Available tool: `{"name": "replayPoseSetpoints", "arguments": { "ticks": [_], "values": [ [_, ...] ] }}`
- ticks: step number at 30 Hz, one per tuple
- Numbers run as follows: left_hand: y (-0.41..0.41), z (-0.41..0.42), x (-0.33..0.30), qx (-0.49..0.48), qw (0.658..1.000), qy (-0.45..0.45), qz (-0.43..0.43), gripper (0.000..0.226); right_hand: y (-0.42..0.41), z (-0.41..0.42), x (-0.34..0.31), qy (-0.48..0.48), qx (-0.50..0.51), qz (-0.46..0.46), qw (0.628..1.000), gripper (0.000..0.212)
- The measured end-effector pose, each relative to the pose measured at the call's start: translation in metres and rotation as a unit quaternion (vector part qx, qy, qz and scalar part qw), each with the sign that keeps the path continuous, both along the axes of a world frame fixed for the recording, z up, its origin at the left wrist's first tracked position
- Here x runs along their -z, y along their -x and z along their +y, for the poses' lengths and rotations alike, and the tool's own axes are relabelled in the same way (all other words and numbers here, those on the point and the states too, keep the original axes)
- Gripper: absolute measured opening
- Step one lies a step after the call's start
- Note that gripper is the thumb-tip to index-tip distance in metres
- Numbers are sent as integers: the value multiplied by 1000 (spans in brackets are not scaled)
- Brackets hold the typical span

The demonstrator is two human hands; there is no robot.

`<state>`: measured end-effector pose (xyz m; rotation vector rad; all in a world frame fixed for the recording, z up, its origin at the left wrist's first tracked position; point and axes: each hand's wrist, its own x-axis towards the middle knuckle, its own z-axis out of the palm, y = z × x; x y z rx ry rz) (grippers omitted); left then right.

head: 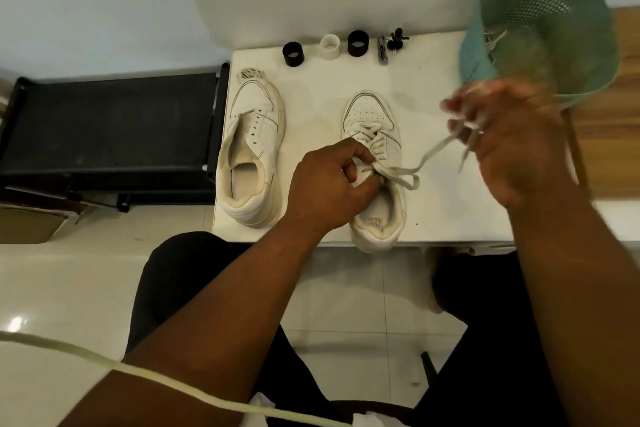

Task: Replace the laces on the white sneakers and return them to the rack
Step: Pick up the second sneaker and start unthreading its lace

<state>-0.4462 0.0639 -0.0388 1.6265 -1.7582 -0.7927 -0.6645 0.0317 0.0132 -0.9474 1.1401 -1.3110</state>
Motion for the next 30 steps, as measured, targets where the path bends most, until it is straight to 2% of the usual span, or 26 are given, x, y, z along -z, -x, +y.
{"name": "replayPoseSetpoints", "arguments": {
  "ticks": [1, 3, 5, 8, 10, 12, 15, 19, 22, 26, 30],
  "values": [
    [0, 0, 1, -3, 1000, 14, 0, 17, -3, 0, 7, -10, -6, 90, 996, 9],
    [3, 1, 1, -10, 999, 42, -1, 13, -9, -3, 21, -32, -36, 285, 957, 2],
    [6, 1, 2, -15, 999, 41, 19, 11, -11, -2, 28, -37, -56, 370, 927, 14],
    [9, 0, 3, -15, 998, 10, 52, 11, -9, 1, 25, -24, -123, 393, 911, 31],
    [10, -1, 3, -11, 998, 9, 57, 10, -13, 3, 28, -8, -192, 405, 894, 31],
    [11, 0, 3, -9, 998, 30, 61, 10, -20, 6, 33, -5, -237, 380, 894, 27],
    [14, 3, 4, -3, 996, 49, 69, 16, -21, 5, 37, 5, -244, 357, 902, 30],
    [15, 0, 4, 14, 990, -19, 141, 33, -20, 4, 41, 11, -238, 341, 910, 23],
    [14, 0, 6, 54, 989, -25, 138, 41, -22, 4, 39, 4, -228, 331, 916, 20],
    [12, -2, 2, 75, 988, -12, 137, 55, -21, 2, 41, -14, -246, 343, 906, 13],
    [9, -5, 4, 71, 982, -43, 170, 49, -16, 0, 47, -28, -299, 338, 892, 5]
  ]
}}
